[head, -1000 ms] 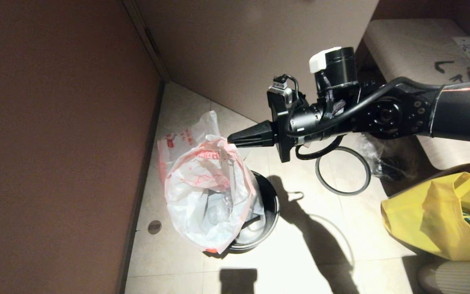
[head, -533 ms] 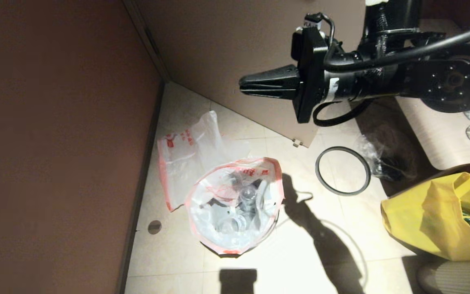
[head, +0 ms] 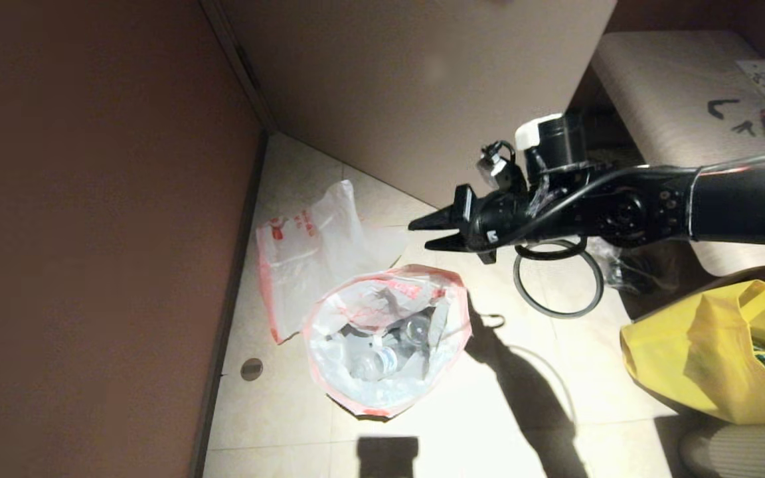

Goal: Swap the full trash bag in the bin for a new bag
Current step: Place the trash bag on the floor

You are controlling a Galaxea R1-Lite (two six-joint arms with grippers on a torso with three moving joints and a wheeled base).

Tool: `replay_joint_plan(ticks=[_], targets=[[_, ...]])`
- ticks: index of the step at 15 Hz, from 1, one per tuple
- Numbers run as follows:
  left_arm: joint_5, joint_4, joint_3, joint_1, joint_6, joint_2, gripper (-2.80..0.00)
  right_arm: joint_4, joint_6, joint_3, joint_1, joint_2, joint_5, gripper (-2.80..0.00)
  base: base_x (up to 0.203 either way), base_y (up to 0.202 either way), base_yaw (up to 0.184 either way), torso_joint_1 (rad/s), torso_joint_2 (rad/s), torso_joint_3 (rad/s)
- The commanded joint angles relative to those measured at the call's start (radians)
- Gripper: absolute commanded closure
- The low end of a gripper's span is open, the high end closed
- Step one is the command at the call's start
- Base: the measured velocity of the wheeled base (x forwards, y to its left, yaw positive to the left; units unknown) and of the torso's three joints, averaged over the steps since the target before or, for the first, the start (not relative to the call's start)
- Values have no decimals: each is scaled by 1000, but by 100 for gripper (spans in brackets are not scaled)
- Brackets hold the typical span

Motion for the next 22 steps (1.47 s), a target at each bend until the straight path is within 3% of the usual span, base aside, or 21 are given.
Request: replay_joint_plan(ticks=[1,3,7,9,13,18,22], targets=[[0,0,6,0,0,0,0,-1,-103,77,2,25,-124,-280,0,0,0,0,0,0],[0,0,6,0,0,0,0,-46,-179,155,0,22,-196,-280,0,0,0,0,0,0],[0,0,6,0,0,0,0,-392,-220,354,-5,-12,-236,-280,0,0,0,0,0,0],[0,0,6,0,0,0,0,-482,-238,405,-24,-28,-245,-280,0,0,0,0,0,0],[0,0,6,0,0,0,0,-543,-240,413,-85,26,-247,-280,0,0,0,0,0,0],[0,0,6,0,0,0,0,-589,-289,447,-68,138,-249,-280,0,0,0,0,0,0],[0,0,6,0,0,0,0,-643,-404,447,-12,226,-356,-280,0,0,0,0,0,0]])
